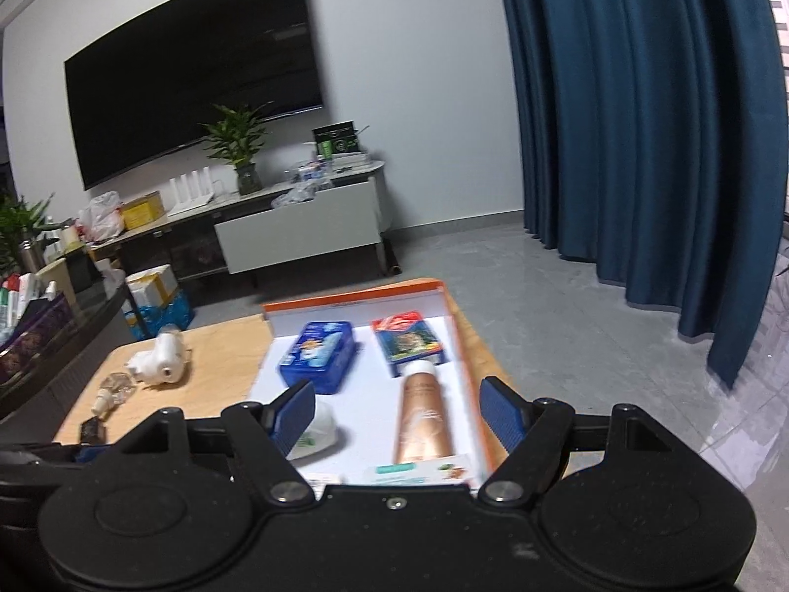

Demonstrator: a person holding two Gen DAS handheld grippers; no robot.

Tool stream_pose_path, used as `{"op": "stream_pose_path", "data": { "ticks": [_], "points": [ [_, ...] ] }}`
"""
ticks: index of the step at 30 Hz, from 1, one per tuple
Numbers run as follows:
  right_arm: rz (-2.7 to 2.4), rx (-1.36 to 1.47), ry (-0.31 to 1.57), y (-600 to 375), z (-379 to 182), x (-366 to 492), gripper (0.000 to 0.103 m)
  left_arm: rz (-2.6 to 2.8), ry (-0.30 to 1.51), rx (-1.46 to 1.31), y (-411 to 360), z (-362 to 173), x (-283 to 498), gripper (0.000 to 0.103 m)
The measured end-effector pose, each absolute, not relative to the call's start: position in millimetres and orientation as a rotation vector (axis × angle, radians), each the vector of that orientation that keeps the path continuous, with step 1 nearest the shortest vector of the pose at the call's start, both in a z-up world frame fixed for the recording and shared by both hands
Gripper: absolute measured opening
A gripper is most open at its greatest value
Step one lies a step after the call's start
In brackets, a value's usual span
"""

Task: Organize rigid objects
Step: 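Grasp the black charger with the left tool while the right tool grasps the white plug-in diffuser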

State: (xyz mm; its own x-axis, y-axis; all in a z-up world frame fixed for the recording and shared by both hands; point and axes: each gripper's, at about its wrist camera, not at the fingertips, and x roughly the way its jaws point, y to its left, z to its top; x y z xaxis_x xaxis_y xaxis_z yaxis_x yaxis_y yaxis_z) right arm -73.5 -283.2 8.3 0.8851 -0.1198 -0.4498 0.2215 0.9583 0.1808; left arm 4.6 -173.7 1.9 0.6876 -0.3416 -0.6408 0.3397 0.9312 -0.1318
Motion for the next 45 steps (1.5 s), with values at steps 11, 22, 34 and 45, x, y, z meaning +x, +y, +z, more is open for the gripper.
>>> {"op": "stream_pose_path", "data": {
  "ticks": [11, 22, 34, 45],
  "points": [
    [-0.073, 0.193, 0.491, -227, 14, -53, 0.088, -0.29, 0.678, -0.004, -120, 7, 3, 0.089],
    [0.034, 0.139, 0.545, -175, 0, -26, 0.088, -0.189, 0.676, -0.042, -71, -8, 12, 0.09],
    [0.115, 0.118, 0.57, -154, -10, -3, 0.088, 0.037, 0.737, -0.168, -14, -37, 66, 0.086],
    [0.158, 0.085, 0.588, -146, -8, 41, 0.088, 0.066, 0.756, -0.087, -15, -59, 120, 0.057]
  ]
}}
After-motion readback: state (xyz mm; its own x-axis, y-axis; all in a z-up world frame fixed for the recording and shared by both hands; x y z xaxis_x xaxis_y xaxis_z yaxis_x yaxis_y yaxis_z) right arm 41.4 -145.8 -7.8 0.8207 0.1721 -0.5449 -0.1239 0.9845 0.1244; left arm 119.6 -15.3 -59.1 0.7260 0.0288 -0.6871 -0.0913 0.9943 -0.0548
